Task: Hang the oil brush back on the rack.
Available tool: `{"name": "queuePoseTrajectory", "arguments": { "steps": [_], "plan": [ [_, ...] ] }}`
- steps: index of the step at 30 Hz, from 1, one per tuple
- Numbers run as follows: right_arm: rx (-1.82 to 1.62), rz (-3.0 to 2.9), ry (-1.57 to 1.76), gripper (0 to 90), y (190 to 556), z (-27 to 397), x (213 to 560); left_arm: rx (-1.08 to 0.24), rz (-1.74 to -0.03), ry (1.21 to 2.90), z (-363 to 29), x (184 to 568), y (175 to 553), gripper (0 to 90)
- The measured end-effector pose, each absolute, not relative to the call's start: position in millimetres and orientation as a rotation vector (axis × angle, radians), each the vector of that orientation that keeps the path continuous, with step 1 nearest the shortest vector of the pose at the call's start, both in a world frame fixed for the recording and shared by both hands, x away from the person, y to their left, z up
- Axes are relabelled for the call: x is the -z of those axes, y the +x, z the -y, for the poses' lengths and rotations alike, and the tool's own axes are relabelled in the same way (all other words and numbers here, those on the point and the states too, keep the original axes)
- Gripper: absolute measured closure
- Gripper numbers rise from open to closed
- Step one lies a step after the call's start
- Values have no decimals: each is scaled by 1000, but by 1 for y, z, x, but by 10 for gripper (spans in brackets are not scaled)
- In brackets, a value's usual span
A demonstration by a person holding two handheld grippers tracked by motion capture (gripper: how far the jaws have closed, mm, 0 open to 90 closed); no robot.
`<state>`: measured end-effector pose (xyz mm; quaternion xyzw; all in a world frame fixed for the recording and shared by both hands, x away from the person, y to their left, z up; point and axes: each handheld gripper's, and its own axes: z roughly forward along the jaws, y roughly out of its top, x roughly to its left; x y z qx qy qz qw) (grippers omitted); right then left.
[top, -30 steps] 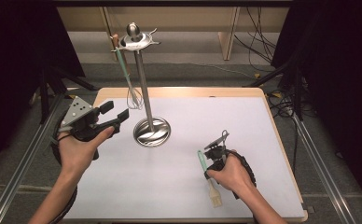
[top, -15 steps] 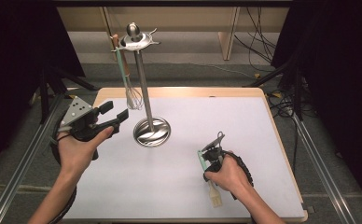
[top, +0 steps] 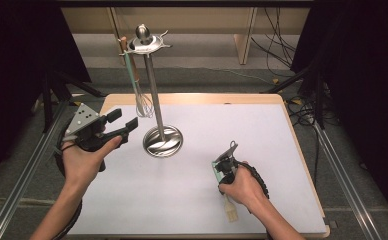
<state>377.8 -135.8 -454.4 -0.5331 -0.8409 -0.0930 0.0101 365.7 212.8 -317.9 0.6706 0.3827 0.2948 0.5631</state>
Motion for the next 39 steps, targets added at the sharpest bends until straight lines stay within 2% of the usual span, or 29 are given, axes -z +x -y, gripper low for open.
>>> {"name": "queuePoseTrajectory", "arguments": {
  "steps": [1, 7, 17, 26, 39],
  "plan": [
    [321, 2704, -1573, 772, 381, 140, 456, -694, -901, 1579, -213, 318, 366, 368],
    [241, 2621, -1682, 812, 380, 136, 453, -691, -904, 1577, -212, 318, 365, 367],
    [212, 2641, -1650, 781, 381, 135, 453, -694, -900, 1579, -212, 317, 365, 367],
    [194, 2622, -1676, 818, 383, 134, 454, -693, -897, 1579, -211, 318, 365, 367],
    [350, 2605, -1699, 824, 377, 142, 447, -685, -882, 1592, -208, 319, 365, 370]
  ]
}}
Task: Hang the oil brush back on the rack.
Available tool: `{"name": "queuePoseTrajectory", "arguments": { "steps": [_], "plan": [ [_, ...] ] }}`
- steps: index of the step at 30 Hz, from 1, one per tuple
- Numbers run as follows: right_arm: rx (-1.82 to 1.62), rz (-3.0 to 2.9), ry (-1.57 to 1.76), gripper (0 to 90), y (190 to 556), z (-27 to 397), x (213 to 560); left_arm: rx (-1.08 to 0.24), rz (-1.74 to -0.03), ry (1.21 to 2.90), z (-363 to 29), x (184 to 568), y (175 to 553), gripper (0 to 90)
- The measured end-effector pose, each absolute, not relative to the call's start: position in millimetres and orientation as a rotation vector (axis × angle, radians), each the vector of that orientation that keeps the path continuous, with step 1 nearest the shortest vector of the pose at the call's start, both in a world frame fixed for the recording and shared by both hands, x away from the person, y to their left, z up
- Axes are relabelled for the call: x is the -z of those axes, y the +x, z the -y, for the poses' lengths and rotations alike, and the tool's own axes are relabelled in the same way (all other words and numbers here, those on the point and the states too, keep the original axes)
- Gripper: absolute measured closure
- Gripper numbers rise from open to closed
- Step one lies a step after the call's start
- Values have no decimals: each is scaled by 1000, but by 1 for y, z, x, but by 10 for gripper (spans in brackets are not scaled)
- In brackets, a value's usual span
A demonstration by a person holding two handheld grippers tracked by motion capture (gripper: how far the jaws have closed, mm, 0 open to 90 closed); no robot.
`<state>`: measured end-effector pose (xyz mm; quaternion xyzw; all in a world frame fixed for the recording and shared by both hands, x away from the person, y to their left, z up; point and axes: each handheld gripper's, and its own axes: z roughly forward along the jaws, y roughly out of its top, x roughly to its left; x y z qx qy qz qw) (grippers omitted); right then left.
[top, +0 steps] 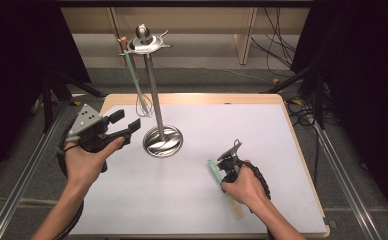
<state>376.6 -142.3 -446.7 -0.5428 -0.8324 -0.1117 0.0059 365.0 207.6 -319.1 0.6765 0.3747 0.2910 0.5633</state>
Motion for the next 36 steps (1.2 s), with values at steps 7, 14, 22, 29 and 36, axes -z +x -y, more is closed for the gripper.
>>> {"name": "queuePoseTrajectory", "arguments": {
  "steps": [7, 14, 22, 29, 36],
  "plan": [
    [589, 2618, -1749, 824, 366, 149, 427, -678, -877, 1601, -204, 321, 364, 371],
    [993, 2689, -1650, 823, 359, 155, 406, -681, -858, 1594, -198, 322, 363, 388],
    [1275, 2723, -1613, 823, 352, 147, 382, -641, -800, 1612, -177, 326, 364, 399],
    [1438, 2729, -1565, 823, 351, 139, 366, -572, -759, 1633, -154, 330, 366, 405],
    [1545, 2730, -1549, 823, 350, 134, 355, -521, -757, 1619, -136, 329, 367, 401]
  ]
}}
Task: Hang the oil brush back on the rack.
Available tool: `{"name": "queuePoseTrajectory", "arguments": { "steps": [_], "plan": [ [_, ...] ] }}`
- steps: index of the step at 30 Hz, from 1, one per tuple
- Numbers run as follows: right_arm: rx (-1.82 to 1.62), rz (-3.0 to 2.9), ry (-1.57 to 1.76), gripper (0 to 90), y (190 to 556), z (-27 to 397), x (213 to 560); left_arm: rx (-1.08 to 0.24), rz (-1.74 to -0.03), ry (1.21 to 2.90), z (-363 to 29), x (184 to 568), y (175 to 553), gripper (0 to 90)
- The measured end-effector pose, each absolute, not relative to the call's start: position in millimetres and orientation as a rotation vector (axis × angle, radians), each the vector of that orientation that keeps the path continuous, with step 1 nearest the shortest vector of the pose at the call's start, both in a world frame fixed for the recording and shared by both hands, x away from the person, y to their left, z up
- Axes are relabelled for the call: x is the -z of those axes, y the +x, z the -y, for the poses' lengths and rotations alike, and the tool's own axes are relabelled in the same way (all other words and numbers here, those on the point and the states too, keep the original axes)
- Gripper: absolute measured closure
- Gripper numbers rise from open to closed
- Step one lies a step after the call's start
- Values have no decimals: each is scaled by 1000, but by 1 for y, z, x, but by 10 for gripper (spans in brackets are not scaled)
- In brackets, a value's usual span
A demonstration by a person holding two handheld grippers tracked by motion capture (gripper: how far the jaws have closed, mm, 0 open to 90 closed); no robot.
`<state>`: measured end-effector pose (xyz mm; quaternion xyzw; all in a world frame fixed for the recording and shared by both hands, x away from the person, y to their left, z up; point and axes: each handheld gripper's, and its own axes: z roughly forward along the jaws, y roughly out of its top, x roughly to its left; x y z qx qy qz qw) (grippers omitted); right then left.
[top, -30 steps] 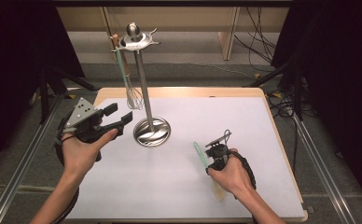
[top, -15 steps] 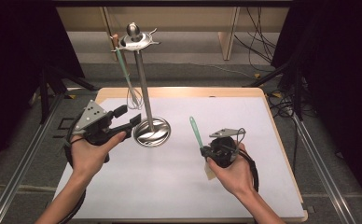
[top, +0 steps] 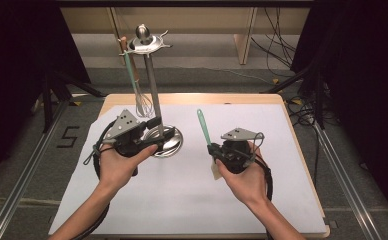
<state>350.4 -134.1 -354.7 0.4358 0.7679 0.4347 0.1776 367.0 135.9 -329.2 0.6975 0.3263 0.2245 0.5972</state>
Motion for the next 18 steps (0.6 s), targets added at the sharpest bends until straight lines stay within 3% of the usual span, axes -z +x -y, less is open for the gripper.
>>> {"name": "queuePoseTrajectory", "arguments": {
  "steps": [9, 18],
  "plan": [
    [-1291, -2135, 1161, 823, 348, 125, 344, -515, -754, 1632, -117, 330, 371, 375],
    [-1318, -2117, 1112, 823, 346, 117, 340, -470, -732, 1643, -102, 329, 374, 459]
  ]
}}
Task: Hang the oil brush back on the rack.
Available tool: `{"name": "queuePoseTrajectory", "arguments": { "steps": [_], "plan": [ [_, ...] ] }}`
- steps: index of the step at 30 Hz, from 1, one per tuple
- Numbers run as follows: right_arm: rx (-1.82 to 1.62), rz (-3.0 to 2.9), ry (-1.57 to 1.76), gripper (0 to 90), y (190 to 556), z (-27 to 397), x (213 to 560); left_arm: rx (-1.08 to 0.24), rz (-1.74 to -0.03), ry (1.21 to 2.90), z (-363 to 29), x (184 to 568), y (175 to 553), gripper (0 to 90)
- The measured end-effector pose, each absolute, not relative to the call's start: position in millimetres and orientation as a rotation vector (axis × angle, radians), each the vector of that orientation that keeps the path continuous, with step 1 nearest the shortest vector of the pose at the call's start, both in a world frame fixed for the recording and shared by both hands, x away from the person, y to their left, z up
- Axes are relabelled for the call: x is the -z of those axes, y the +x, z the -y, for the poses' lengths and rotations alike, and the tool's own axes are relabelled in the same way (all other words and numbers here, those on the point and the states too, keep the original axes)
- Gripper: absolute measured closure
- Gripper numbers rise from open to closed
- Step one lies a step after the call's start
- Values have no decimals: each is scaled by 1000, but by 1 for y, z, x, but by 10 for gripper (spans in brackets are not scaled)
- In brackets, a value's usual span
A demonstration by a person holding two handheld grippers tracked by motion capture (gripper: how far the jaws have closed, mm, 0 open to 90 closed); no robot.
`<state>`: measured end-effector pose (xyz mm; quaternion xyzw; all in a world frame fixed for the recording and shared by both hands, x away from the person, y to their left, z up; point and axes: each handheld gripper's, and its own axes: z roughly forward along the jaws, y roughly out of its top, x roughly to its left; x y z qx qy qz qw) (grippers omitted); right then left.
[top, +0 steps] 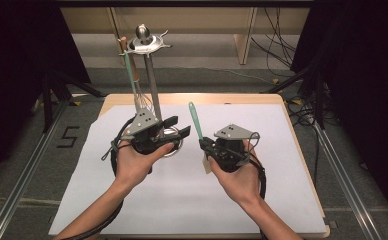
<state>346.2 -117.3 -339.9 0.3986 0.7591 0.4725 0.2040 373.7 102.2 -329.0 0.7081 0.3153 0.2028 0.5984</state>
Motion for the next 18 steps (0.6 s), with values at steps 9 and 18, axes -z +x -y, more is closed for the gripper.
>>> {"name": "queuePoseTrajectory", "arguments": {
  "steps": [9, 18],
  "plan": [
    [-1334, -2129, 1119, 822, 342, 110, 341, -448, -721, 1633, -94, 328, 375, 521],
    [-1347, -2101, 1072, 822, 341, 108, 338, -448, -697, 1634, -92, 325, 375, 618]
  ]
}}
